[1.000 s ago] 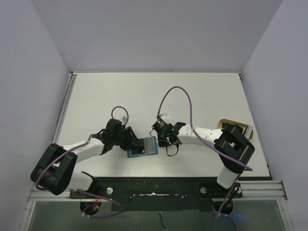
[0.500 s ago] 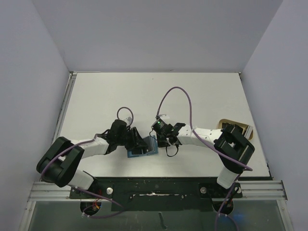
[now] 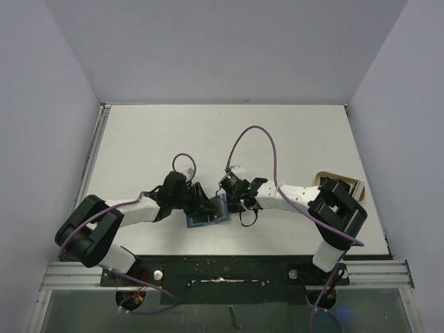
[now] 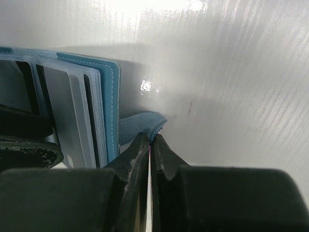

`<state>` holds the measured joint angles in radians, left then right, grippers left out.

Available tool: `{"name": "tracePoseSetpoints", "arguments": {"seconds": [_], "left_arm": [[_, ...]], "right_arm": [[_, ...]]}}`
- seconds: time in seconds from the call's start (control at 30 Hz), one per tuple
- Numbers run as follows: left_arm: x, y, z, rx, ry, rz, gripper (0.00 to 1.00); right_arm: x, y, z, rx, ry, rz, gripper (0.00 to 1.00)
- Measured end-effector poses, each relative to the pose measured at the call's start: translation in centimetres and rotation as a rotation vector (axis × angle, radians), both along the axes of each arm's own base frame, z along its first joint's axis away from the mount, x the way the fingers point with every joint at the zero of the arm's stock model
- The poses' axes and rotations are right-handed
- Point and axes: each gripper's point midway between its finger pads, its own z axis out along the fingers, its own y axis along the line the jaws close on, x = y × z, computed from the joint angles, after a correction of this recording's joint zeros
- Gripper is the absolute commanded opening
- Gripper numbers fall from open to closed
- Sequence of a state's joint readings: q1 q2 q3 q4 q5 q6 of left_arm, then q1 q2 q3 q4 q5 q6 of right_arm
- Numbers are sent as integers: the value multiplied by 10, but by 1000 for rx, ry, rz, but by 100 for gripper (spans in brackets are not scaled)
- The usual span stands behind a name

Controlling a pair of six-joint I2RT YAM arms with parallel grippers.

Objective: Put the credit cards into the card holder
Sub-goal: Insert the credit card into the card holder.

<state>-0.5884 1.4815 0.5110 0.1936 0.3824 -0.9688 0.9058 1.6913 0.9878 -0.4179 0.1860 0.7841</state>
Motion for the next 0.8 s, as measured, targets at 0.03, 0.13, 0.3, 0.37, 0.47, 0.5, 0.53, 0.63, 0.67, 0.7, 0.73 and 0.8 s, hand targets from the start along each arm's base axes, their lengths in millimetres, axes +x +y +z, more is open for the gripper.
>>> {"name": "tracePoseSetpoints", "arguments": {"seconds": [0.03, 0.13, 0.3, 0.37, 0.47, 0.5, 0.53, 0.63, 0.67, 0.7, 0.73, 0.8], "left_arm": [[0, 0, 1, -3, 0, 2, 39], [1, -3, 4, -20, -1, 5, 39], [4, -4, 16, -42, -30, 9, 40], [5, -3, 21, -41, -45, 15, 40], [7, 0, 23, -21, -49, 25, 40], [8, 1, 22, -11, -51, 30, 40], [8, 2, 21, -2, -52, 34, 40], [8, 7, 16, 27, -46, 44, 41], [7, 8, 15, 33, -44, 46, 41], [7, 9, 14, 38, -43, 46, 41], [7, 9, 13, 42, -42, 46, 41], [8, 11, 11, 54, -42, 52, 41]], "right_arm": [[0, 0, -1, 0, 1, -2, 0], [-1, -2, -1, -1, 0, -8, 0], [-2, -3, 5, 17, -12, -12, 0], [-3, -2, 7, 36, -24, -11, 0], [-8, -4, 6, 59, -27, -8, 0], [-10, -5, 5, 60, -24, -8, 0], [-11, -6, 4, 61, -21, -9, 0], [-12, -5, 3, 67, -19, -13, 0], [-11, -5, 4, 71, -21, -15, 0], [-11, -4, 4, 73, -21, -16, 0], [-11, -4, 4, 73, -22, -16, 0], [-11, -4, 4, 75, -23, -16, 0]]}}
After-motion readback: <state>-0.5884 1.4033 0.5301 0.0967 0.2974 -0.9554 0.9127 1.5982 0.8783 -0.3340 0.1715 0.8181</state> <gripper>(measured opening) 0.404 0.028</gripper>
